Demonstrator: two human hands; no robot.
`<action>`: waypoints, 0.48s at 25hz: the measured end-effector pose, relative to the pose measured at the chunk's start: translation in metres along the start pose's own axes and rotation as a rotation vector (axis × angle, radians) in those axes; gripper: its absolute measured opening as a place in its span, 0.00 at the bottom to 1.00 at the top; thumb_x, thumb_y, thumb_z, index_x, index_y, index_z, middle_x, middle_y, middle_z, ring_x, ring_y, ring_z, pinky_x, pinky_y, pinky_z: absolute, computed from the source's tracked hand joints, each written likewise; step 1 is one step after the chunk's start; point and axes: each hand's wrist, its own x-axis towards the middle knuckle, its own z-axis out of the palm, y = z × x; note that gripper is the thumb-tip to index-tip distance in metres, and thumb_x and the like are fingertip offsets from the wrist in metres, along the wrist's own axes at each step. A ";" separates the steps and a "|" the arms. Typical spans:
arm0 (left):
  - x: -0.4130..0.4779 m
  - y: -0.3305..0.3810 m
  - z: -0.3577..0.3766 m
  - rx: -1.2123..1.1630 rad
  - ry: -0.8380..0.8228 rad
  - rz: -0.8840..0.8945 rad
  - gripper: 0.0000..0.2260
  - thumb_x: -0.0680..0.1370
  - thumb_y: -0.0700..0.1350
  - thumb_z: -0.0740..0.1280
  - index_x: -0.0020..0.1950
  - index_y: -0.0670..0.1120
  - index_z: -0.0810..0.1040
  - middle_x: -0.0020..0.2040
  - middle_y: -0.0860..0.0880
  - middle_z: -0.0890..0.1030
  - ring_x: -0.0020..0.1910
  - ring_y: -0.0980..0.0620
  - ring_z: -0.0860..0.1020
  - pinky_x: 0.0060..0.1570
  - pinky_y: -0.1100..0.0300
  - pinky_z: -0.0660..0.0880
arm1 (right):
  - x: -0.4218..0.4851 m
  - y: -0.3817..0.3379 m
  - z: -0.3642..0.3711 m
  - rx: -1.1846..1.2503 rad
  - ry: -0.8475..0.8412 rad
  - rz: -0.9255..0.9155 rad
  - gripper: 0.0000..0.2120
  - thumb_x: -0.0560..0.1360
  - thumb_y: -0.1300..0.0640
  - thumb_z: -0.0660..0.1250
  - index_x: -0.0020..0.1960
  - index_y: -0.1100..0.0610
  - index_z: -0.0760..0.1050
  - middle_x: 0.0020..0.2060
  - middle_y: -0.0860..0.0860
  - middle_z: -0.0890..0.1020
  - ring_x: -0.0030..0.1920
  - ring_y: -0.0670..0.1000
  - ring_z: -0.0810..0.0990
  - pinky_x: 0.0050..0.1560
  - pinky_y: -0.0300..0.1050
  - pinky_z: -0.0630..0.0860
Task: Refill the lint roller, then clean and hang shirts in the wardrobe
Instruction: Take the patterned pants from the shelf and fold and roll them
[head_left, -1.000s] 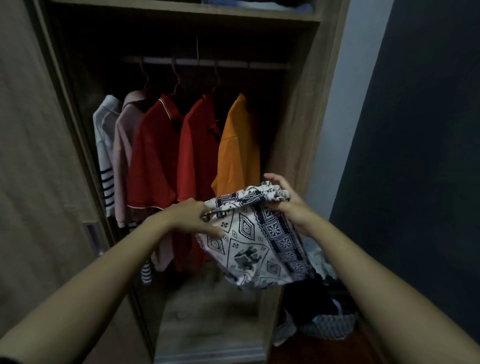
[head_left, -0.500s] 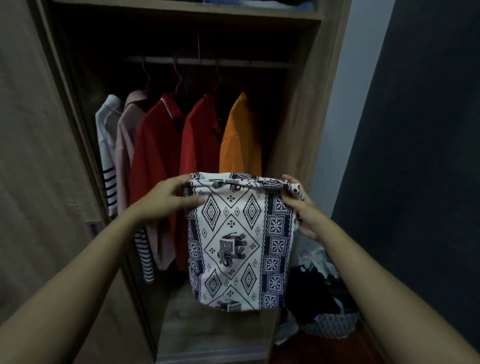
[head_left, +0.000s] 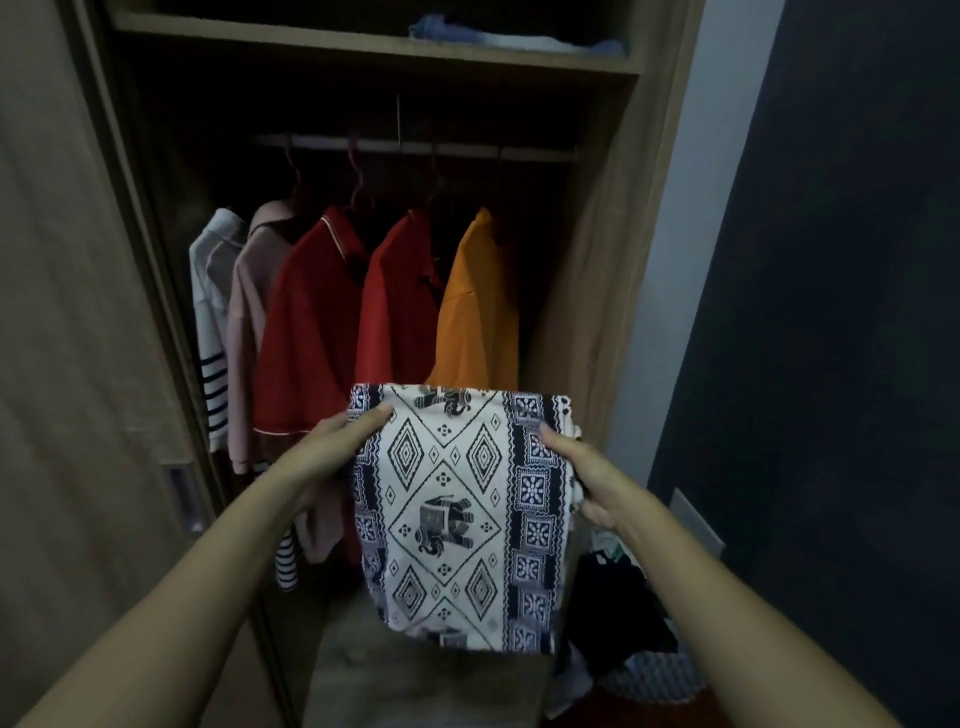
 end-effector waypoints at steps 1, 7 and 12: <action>0.003 0.007 -0.001 0.015 -0.006 0.017 0.20 0.73 0.57 0.68 0.56 0.44 0.80 0.49 0.44 0.85 0.48 0.48 0.84 0.45 0.58 0.78 | 0.005 -0.004 -0.002 -0.001 0.043 -0.006 0.39 0.64 0.40 0.73 0.68 0.58 0.68 0.58 0.59 0.80 0.57 0.57 0.80 0.59 0.58 0.75; 0.005 -0.013 0.002 -0.145 -0.039 -0.286 0.20 0.75 0.60 0.64 0.46 0.43 0.82 0.44 0.41 0.85 0.42 0.44 0.83 0.47 0.51 0.80 | 0.020 0.027 -0.008 -0.144 0.165 0.291 0.45 0.61 0.27 0.67 0.70 0.53 0.64 0.68 0.58 0.70 0.67 0.59 0.71 0.66 0.67 0.64; 0.006 -0.019 0.002 -0.254 0.006 -0.132 0.25 0.72 0.25 0.60 0.63 0.47 0.66 0.46 0.40 0.78 0.41 0.46 0.79 0.35 0.53 0.80 | 0.003 0.009 -0.008 0.096 0.023 0.198 0.33 0.65 0.63 0.73 0.68 0.64 0.65 0.56 0.64 0.79 0.50 0.59 0.83 0.51 0.55 0.80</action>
